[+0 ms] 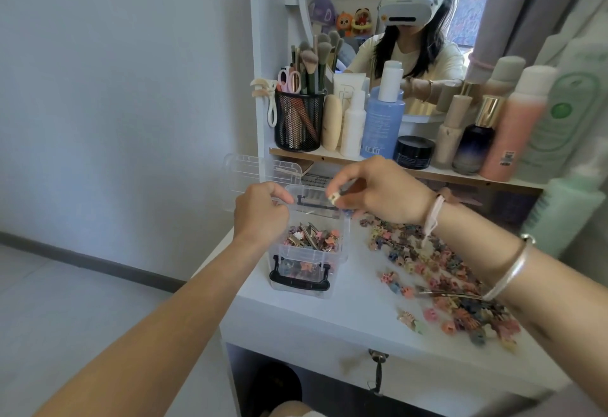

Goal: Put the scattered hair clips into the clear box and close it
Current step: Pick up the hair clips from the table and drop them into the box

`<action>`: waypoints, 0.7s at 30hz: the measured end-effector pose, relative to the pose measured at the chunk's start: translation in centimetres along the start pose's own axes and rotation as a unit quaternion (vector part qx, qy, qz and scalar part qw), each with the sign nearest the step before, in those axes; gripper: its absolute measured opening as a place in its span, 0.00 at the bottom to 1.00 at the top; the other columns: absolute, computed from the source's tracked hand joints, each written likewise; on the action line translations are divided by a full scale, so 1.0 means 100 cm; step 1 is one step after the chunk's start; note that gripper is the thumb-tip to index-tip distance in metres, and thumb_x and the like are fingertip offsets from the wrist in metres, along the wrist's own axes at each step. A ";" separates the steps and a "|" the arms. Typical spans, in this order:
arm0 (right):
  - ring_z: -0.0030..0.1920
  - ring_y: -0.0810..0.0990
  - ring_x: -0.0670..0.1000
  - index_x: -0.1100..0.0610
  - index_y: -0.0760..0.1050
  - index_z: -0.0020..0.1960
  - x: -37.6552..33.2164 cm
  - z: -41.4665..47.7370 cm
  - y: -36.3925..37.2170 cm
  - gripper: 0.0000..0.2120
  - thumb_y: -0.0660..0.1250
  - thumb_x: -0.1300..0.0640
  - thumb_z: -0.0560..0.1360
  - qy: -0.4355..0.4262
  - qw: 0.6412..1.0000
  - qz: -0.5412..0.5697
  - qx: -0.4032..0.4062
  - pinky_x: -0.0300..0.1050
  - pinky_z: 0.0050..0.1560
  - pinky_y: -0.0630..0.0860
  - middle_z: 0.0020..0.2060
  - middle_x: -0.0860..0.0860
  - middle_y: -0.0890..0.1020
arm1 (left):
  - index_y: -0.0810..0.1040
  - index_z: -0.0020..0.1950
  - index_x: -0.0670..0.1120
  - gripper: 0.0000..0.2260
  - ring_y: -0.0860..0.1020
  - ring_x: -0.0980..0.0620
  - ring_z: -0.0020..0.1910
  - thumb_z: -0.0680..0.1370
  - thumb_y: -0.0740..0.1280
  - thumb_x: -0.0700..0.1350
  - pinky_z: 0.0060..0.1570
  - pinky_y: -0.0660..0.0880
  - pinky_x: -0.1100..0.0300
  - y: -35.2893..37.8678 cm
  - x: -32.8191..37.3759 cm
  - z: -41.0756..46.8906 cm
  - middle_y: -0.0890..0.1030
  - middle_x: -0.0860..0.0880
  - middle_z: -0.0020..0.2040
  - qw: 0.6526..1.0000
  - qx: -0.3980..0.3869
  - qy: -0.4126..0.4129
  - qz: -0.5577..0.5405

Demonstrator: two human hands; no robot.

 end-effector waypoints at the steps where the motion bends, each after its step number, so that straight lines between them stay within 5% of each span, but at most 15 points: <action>1: 0.36 0.82 0.48 0.57 0.80 0.49 -0.006 0.002 0.008 0.07 0.68 0.63 0.72 -0.009 0.999 -0.023 -0.020 0.39 0.44 0.81 0.41 0.49 0.83 | 0.76 0.36 0.48 0.14 0.79 0.41 0.54 0.73 0.60 0.31 0.58 0.75 0.49 0.000 0.000 0.000 0.80 0.43 0.57 1.000 0.001 0.000 -0.002; 4: 0.44 0.83 0.53 0.54 0.79 0.55 -0.005 0.007 0.014 0.12 0.67 0.62 0.73 -0.001 0.998 -0.043 -0.051 0.47 0.51 0.80 0.56 0.47 0.79 | 0.75 0.34 0.50 0.16 0.79 0.41 0.53 0.73 0.60 0.31 0.58 0.75 0.49 -0.001 -0.001 0.002 0.80 0.42 0.56 1.000 0.005 0.000 -0.006; 7: 0.44 0.83 0.55 0.57 0.78 0.54 0.015 0.009 -0.008 0.11 0.64 0.66 0.74 0.045 0.999 0.027 0.015 0.53 0.50 0.80 0.57 0.52 0.79 | 0.75 0.34 0.49 0.15 0.79 0.42 0.53 0.73 0.60 0.30 0.59 0.75 0.48 -0.005 -0.003 0.006 0.80 0.43 0.57 1.000 0.007 -0.006 -0.014; 9: 0.46 0.81 0.53 0.58 0.79 0.53 0.037 0.010 -0.016 0.11 0.62 0.67 0.74 0.071 0.996 -0.037 0.045 0.48 0.54 0.79 0.55 0.56 0.81 | 0.75 0.33 0.50 0.16 0.78 0.42 0.54 0.72 0.60 0.30 0.59 0.75 0.48 -0.008 -0.005 0.010 0.79 0.43 0.58 1.000 0.014 -0.009 -0.016; 14: 0.66 0.71 0.52 0.54 0.69 0.67 0.098 0.005 0.028 0.22 0.65 0.60 0.74 0.140 0.940 -0.279 -0.139 0.41 0.63 0.67 0.67 0.52 0.72 | 0.75 0.35 0.49 0.15 0.78 0.42 0.55 0.73 0.60 0.30 0.60 0.75 0.48 -0.009 -0.007 0.016 0.78 0.44 0.60 1.000 0.016 -0.011 -0.012; 17: 0.62 0.73 0.54 0.54 0.70 0.65 0.107 0.005 0.041 0.19 0.63 0.58 0.74 0.134 0.922 -0.322 -0.170 0.43 0.59 0.70 0.63 0.53 0.75 | 0.75 0.33 0.50 0.17 0.78 0.42 0.56 0.73 0.60 0.30 0.60 0.74 0.48 -0.007 -0.006 0.017 0.78 0.44 0.60 1.000 0.015 -0.007 -0.010; 21: 0.53 0.76 0.51 0.58 0.76 0.56 0.103 0.009 0.044 0.13 0.64 0.63 0.72 0.112 0.942 -0.275 -0.157 0.39 0.51 0.71 0.55 0.53 0.80 | 0.75 0.34 0.49 0.16 0.79 0.41 0.55 0.73 0.60 0.30 0.59 0.75 0.49 -0.006 -0.006 0.017 0.79 0.43 0.59 1.000 0.010 -0.003 -0.008</action>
Point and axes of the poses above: each hand's wrist, its own z-axis towards the middle knuckle, its own y-axis out of the palm, x = y × z, the point moved 8 cm from there along z, towards the middle knuckle
